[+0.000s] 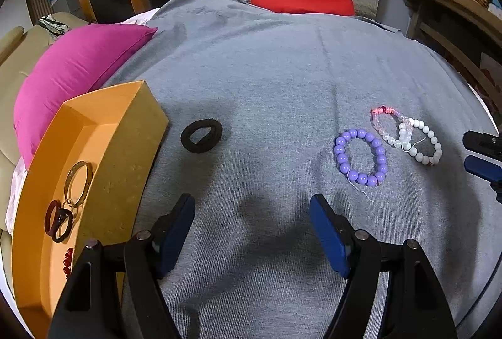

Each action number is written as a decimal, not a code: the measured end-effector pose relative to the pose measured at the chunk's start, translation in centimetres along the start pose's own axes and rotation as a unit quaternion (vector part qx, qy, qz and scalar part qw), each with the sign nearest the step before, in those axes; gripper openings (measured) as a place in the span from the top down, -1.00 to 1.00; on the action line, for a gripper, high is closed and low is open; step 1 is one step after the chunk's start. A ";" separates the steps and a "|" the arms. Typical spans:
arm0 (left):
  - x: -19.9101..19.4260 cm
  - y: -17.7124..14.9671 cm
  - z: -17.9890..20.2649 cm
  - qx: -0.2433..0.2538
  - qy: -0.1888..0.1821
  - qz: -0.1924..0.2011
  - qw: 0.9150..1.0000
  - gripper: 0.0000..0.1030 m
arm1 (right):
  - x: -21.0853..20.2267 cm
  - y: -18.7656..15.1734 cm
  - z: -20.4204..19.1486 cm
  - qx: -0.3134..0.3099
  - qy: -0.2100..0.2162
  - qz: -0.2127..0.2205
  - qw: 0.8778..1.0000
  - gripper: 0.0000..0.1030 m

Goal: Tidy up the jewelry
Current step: 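Move both tools back toward the purple and white bracelets, then lower the right tool onto the white bead bracelet and close on it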

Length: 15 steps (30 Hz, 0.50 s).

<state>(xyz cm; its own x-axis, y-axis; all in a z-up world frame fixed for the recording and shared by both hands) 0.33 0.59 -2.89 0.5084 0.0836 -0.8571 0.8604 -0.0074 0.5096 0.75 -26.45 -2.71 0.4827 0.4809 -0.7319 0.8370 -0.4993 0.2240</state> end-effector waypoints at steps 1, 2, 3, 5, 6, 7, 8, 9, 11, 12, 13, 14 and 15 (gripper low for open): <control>0.0 0.0 0.0 0.000 0.000 -0.001 1.000 -0.48 | 0.1 0.0 0.0 0.000 -0.002 0.000 1.000 0.31; 0.0 -0.1 0.1 0.001 -0.001 -0.001 1.000 -0.48 | 0.3 0.2 0.1 0.001 -0.006 0.000 1.000 0.31; 0.0 -0.1 0.1 0.001 0.000 -0.001 1.000 -0.48 | 0.5 0.2 0.0 0.001 -0.009 0.000 1.000 0.31; 0.1 -0.1 0.2 0.003 -0.001 -0.002 1.000 -0.48 | 0.9 0.6 0.2 0.000 -0.024 0.002 1.000 0.31; 0.1 -0.1 0.3 0.003 -0.001 -0.002 1.000 -0.48 | 1.2 0.8 0.2 -0.001 -0.031 0.003 1.000 0.31; 0.1 -0.1 0.4 0.005 -0.001 -0.003 1.000 -0.48 | 1.4 1.0 0.3 -0.001 -0.037 0.003 0.999 0.31; 0.1 -0.1 0.5 0.007 -0.001 -0.003 1.000 -0.48 | 1.7 1.2 0.4 -0.001 -0.047 0.004 0.999 0.31; 0.1 -0.2 0.6 0.008 -0.001 -0.003 1.000 -0.48 | 1.9 1.5 0.5 -0.002 -0.052 0.005 0.999 0.31; 0.1 -0.3 0.8 0.011 0.000 -0.003 1.000 -0.48 | 2.6 1.8 0.4 -0.008 -0.065 0.005 0.998 0.31; 0.1 -0.3 0.9 0.013 0.001 -0.003 1.000 -0.48 | 3.1 2.0 0.2 -0.013 -0.070 0.003 0.997 0.31; 0.1 -0.3 0.9 0.014 0.001 -0.004 1.000 -0.48 | 3.5 2.1 0.1 -0.017 -0.075 0.001 0.997 0.32; 0.1 -0.3 1.0 0.015 0.002 -0.004 1.000 -0.48 | 3.9 2.1 -0.1 -0.024 -0.082 0.001 0.996 0.32; 0.2 -0.3 1.0 0.016 0.002 -0.005 1.000 -0.48 | 4.1 2.2 -0.2 -0.030 -0.088 0.005 0.996 0.30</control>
<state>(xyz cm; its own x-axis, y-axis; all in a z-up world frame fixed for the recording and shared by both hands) 0.15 -0.39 -3.28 0.5000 0.0873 -0.8616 0.8660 -0.0379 0.4987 4.59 -25.42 -5.13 0.4418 0.3394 -0.8304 0.8491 -0.4570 0.2650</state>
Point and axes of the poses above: each gripper's, at about its wrist camera, not at the fingertips, and x roughly the way its jaws point, z to its right, y to its top, the point moved 5 cm from there along x, roughly the way its jaws point, and after that the axes turned 6 degrees about -z, right-handed, at the moved point
